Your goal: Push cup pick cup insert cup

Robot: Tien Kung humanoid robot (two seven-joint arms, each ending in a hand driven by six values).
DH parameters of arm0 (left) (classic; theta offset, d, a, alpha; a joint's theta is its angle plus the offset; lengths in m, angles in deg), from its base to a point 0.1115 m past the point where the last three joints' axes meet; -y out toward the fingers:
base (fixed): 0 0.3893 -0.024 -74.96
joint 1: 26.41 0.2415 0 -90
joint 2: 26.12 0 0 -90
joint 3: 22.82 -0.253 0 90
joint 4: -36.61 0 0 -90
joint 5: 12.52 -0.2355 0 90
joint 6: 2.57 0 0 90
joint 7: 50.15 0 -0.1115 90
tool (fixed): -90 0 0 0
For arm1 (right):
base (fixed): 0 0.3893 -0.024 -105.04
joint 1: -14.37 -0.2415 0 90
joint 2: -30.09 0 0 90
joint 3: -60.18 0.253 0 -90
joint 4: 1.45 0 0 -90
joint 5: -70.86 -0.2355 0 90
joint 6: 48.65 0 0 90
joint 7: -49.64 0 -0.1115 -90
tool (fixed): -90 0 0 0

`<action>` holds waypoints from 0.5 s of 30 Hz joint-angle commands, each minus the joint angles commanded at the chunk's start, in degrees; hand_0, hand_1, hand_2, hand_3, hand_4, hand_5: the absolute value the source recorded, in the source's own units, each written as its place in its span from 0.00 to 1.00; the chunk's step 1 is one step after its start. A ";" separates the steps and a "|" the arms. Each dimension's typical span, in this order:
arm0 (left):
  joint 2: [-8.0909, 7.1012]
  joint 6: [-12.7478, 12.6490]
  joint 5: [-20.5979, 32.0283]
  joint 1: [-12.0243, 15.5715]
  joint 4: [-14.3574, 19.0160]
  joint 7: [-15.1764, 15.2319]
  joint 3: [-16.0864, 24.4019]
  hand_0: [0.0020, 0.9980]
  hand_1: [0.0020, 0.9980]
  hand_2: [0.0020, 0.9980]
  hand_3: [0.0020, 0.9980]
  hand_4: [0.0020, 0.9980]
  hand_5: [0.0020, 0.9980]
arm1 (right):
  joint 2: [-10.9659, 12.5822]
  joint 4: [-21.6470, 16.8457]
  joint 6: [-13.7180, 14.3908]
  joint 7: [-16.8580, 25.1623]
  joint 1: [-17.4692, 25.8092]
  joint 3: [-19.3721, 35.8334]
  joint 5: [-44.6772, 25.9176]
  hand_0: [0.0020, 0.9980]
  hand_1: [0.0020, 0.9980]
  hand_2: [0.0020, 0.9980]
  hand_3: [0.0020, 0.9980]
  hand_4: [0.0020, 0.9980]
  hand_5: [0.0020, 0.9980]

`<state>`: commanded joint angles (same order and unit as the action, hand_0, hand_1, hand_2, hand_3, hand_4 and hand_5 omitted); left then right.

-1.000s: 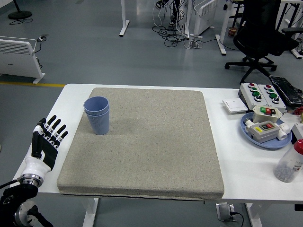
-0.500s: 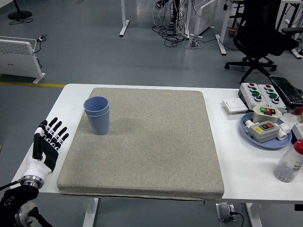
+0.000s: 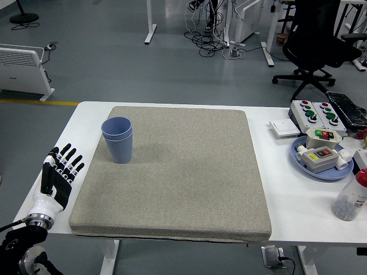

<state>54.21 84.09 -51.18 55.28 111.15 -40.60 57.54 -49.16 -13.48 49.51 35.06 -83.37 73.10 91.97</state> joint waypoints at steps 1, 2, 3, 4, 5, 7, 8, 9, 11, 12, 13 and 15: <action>0.00 0.02 0.00 -0.01 -0.01 -0.01 0.01 0.90 0.92 0.97 0.94 0.56 1.00 | 0.00 0.00 0.00 0.00 -0.02 0.00 -0.01 0.71 0.61 0.69 0.62 0.20 0.55; 0.00 0.04 -0.01 -0.02 -0.02 -0.02 0.01 0.90 0.92 0.97 0.94 0.56 1.00 | -0.01 0.00 0.00 0.01 -0.05 0.00 -0.02 0.71 0.61 0.69 0.62 0.20 0.55; 0.00 0.08 -0.03 -0.02 -0.02 -0.04 0.01 0.90 0.92 0.97 0.94 0.56 1.00 | -0.02 0.01 -0.01 0.02 -0.09 0.01 -0.03 0.71 0.61 0.69 0.62 0.20 0.55; 0.00 0.11 -0.06 -0.05 -0.04 -0.07 0.04 0.90 0.92 0.97 0.94 0.56 1.00 | -0.02 0.01 -0.01 0.03 -0.15 0.00 -0.06 0.71 0.61 0.69 0.62 0.20 0.55; 0.01 0.12 -0.07 -0.06 -0.05 -0.08 0.06 0.90 0.92 0.97 0.94 0.56 1.00 | -0.03 0.01 -0.01 0.04 -0.18 0.00 -0.07 0.71 0.61 0.69 0.62 0.20 0.55; 0.01 0.12 -0.11 -0.04 -0.10 -0.07 0.21 0.90 0.92 0.97 0.94 0.56 1.00 | -0.02 0.01 -0.01 0.07 -0.24 -0.03 -0.12 0.71 0.61 0.69 0.62 0.20 0.55; 0.01 0.12 -0.11 -0.03 -0.14 -0.06 0.29 0.90 0.92 0.97 0.94 0.56 1.00 | -0.01 0.01 -0.02 0.09 -0.27 -0.07 -0.18 0.71 0.61 0.69 0.62 0.20 0.55; 0.01 0.12 -0.11 -0.02 -0.15 -0.06 0.31 0.90 0.92 0.97 0.94 0.56 1.00 | -0.01 0.01 -0.02 0.10 -0.28 -0.09 -0.19 0.71 0.61 0.69 0.62 0.20 0.55; -0.03 0.13 -0.13 -0.02 -0.16 -0.03 0.36 0.90 0.92 0.97 0.94 0.56 1.00 | 0.01 0.01 -0.05 0.13 -0.36 -0.12 -0.19 0.71 0.61 0.69 0.62 0.20 0.55; -0.05 0.13 -0.13 -0.03 -0.16 -0.02 0.38 0.90 0.92 0.97 0.94 0.56 1.00 | 0.00 0.02 -0.05 0.14 -0.37 -0.12 -0.20 0.71 0.61 0.69 0.62 0.20 0.55; -0.05 0.13 -0.14 -0.03 -0.16 -0.01 0.39 0.90 0.92 0.97 0.94 0.56 1.00 | 0.00 0.02 -0.05 0.14 -0.38 -0.12 -0.21 0.71 0.61 0.69 0.62 0.20 0.55; -0.03 0.14 -0.15 -0.05 -0.16 0.05 0.56 0.90 0.92 0.97 0.94 0.56 1.00 | 0.00 0.02 -0.08 0.17 -0.45 -0.20 -0.28 0.71 0.61 0.69 0.62 0.20 0.55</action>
<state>54.19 84.23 -51.33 55.23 110.99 -40.55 58.09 -49.16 -13.46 49.43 35.23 -83.81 72.91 91.69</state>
